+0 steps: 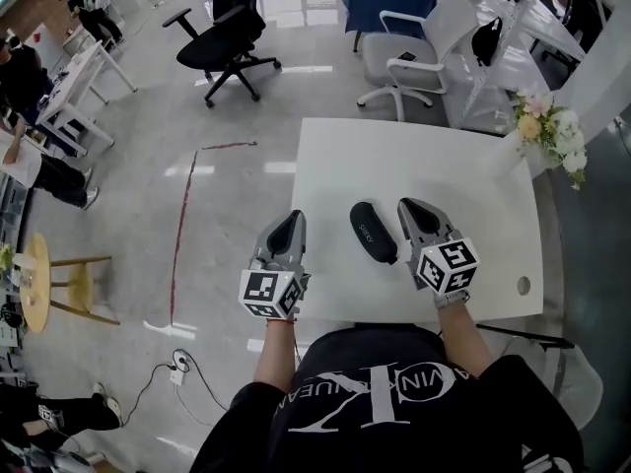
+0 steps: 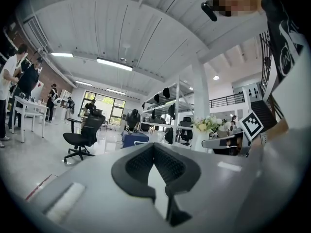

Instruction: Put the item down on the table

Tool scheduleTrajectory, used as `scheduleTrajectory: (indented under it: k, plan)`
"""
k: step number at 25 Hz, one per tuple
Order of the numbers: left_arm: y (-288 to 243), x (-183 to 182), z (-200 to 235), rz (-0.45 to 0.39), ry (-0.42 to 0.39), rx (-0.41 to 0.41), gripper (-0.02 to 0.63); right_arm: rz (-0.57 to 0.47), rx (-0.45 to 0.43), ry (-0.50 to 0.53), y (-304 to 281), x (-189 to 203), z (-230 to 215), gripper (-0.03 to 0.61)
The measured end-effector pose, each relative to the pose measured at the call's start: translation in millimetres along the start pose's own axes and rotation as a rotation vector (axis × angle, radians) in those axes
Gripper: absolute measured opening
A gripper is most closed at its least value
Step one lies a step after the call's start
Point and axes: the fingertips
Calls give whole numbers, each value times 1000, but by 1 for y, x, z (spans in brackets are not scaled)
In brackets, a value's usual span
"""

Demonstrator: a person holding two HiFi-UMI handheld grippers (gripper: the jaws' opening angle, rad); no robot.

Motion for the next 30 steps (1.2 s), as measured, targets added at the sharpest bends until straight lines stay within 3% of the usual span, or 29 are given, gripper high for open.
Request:
scheduleTrajectory:
  k: [30]
  plan:
    - [-1,-7,-3,-38,12,-12,11,-18,-6,6,3,-6,-2,20]
Point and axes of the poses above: the fingertips, and each gripper's own axes: y backward along the fingers, z to its left, x out of its underside, and after that the axes turned 10 degrees about y, right-handed
